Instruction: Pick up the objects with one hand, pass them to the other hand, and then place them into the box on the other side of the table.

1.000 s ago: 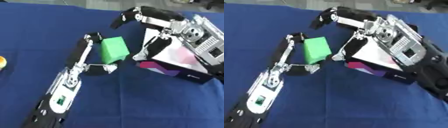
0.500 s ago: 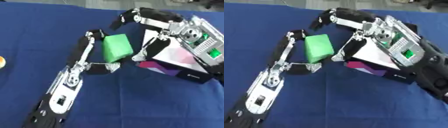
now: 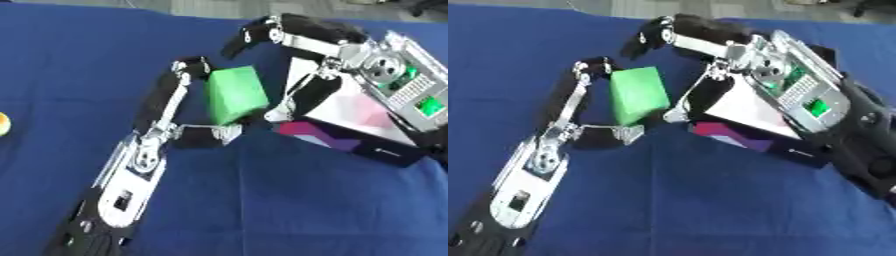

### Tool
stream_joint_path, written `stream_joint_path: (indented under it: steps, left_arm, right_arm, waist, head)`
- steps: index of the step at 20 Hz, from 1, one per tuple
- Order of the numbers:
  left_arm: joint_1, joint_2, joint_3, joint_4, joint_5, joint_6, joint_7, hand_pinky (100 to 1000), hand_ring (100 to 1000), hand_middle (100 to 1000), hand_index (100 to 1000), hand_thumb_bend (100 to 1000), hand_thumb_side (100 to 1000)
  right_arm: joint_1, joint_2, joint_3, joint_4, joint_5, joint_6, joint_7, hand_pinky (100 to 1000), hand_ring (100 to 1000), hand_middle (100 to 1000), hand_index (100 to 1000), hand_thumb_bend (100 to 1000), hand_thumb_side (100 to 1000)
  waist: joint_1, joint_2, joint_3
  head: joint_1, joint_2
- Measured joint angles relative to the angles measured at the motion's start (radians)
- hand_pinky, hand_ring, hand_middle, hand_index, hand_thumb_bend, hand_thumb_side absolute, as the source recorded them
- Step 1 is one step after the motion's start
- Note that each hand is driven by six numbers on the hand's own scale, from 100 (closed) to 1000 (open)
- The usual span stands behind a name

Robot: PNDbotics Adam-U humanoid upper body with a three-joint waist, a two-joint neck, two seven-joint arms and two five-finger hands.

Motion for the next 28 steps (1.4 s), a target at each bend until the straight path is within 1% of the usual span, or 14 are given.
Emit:
stream_joint_path:
  steps: [1,4,6,14,19,22,23,24,27,28]
  left_arm:
    - [0.000,0.000,0.000,-0.003,0.000,0.000,0.001,706,581,512,521,100,239]
    - [0.000,0.000,0.000,-0.006,0.000,0.000,0.003,706,582,513,521,100,237]
    - [0.000,0.000,-0.005,-0.008,-0.003,0.000,0.003,706,582,513,521,100,236]
    - [0.000,0.000,-0.007,-0.009,-0.012,-0.008,0.011,705,581,511,520,100,230]
    - [0.004,0.000,-0.012,-0.010,-0.013,-0.016,0.019,704,581,510,519,100,227]
    - [0.006,0.000,-0.013,-0.012,-0.014,-0.021,0.028,704,581,510,520,100,226]
    - [0.006,0.000,-0.014,-0.012,-0.014,-0.022,0.031,705,581,510,520,100,225]
    - [0.006,0.000,-0.015,-0.012,-0.015,-0.023,0.033,705,581,510,520,100,225]
    - [0.007,0.001,-0.015,-0.014,-0.015,-0.028,0.039,705,581,510,520,100,226]
    - [0.007,0.001,-0.016,-0.014,-0.015,-0.030,0.040,705,581,510,520,100,226]
  right_arm:
    - [0.000,0.000,0.000,0.000,0.000,0.000,0.000,845,810,686,824,553,102]
    - [0.000,0.000,0.000,-0.002,0.000,0.002,0.001,842,792,597,775,544,100]
    - [0.001,0.000,-0.001,-0.002,-0.003,0.005,0.000,841,782,558,755,542,100]
    - [0.003,-0.001,-0.002,-0.003,-0.004,0.016,0.010,837,774,537,746,537,100]
    - [0.009,-0.001,-0.006,-0.008,-0.004,0.025,0.021,832,759,503,735,527,100]
    - [0.009,-0.001,-0.006,-0.009,-0.005,0.032,0.026,828,750,484,729,502,100]
    - [0.009,-0.001,-0.006,-0.009,-0.007,0.034,0.028,822,738,464,726,431,100]
    - [0.009,-0.001,-0.007,-0.009,-0.010,0.037,0.029,822,738,464,726,431,100]
    - [0.009,-0.001,-0.008,-0.010,-0.023,0.048,0.029,814,702,414,713,377,100]
    - [0.009,-0.001,-0.008,-0.010,-0.029,0.051,0.028,814,699,410,712,372,100]
  waist:
    - [0.000,0.000,0.000]
    - [0.000,0.000,-0.002]
    - [0.000,0.000,-0.003]
    - [0.000,0.001,-0.003]
    - [0.000,0.002,-0.003]
    - [0.000,0.006,-0.003]
    - [0.000,0.006,-0.003]
    - [0.000,0.006,-0.003]
    - [0.000,0.006,-0.003]
    - [0.000,0.006,-0.004]
  head:
    - [0.000,0.000]
    - [0.000,0.000]
    - [0.000,0.000]
    - [0.000,0.000]
    - [-0.001,0.000]
    - [-0.001,0.000]
    - [-0.001,0.000]
    - [-0.001,0.000]
    - [-0.003,0.000]
    - [-0.004,0.000]
